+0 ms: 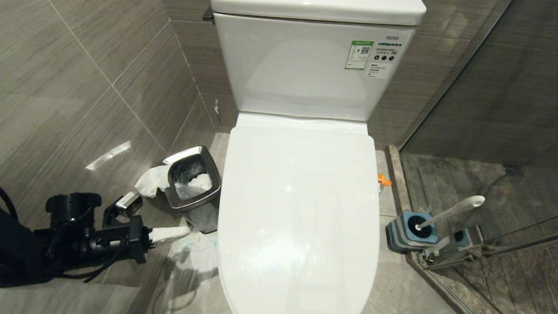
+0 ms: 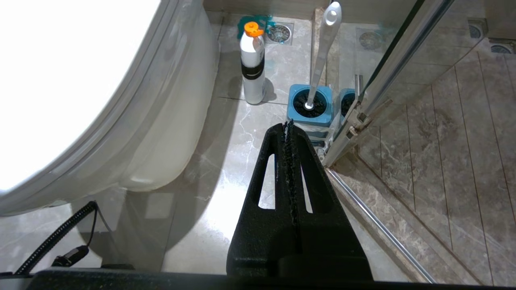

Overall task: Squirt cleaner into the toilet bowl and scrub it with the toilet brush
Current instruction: Use the left hand to lift the toilet lid slightly

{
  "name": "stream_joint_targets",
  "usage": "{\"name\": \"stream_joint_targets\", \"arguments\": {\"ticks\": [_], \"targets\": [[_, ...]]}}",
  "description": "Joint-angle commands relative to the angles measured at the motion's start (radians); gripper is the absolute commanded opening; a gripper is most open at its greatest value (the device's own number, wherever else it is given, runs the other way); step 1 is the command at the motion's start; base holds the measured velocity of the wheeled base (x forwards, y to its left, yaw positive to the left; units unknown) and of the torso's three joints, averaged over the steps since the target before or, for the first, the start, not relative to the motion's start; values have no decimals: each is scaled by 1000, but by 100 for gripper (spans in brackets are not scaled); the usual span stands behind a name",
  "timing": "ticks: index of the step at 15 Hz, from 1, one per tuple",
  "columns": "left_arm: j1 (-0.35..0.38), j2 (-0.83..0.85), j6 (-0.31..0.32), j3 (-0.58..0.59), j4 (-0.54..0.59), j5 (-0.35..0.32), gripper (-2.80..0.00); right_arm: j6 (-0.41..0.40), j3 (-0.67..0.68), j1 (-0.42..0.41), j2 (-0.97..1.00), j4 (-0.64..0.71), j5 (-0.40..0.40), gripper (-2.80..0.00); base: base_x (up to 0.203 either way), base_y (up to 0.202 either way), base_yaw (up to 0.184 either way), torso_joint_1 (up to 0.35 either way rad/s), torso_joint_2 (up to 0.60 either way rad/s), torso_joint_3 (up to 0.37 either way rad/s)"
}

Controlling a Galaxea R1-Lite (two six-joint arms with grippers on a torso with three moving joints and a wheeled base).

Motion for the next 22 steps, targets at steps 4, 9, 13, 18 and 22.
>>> {"name": "stream_joint_targets", "arguments": {"ticks": [4,9,13,18,22], "targets": [[66,22,1,92,-16,-170,-280,0,0,0,0,0,0,-280,0,0,0,0,0,0],[46,37,99,125,-30,-178,-280,0,0,0,0,0,0,-280,0,0,0,0,0,0],[36,69,261,139,-1,-175,-280,0,0,0,0,0,0,-280,0,0,0,0,0,0],[-39,63,301,145,45,-175,-280,0,0,0,0,0,0,-280,0,0,0,0,0,0],[-100,64,301,140,43,-115,-280,0,0,0,0,0,0,-280,0,0,0,0,0,0]]}}
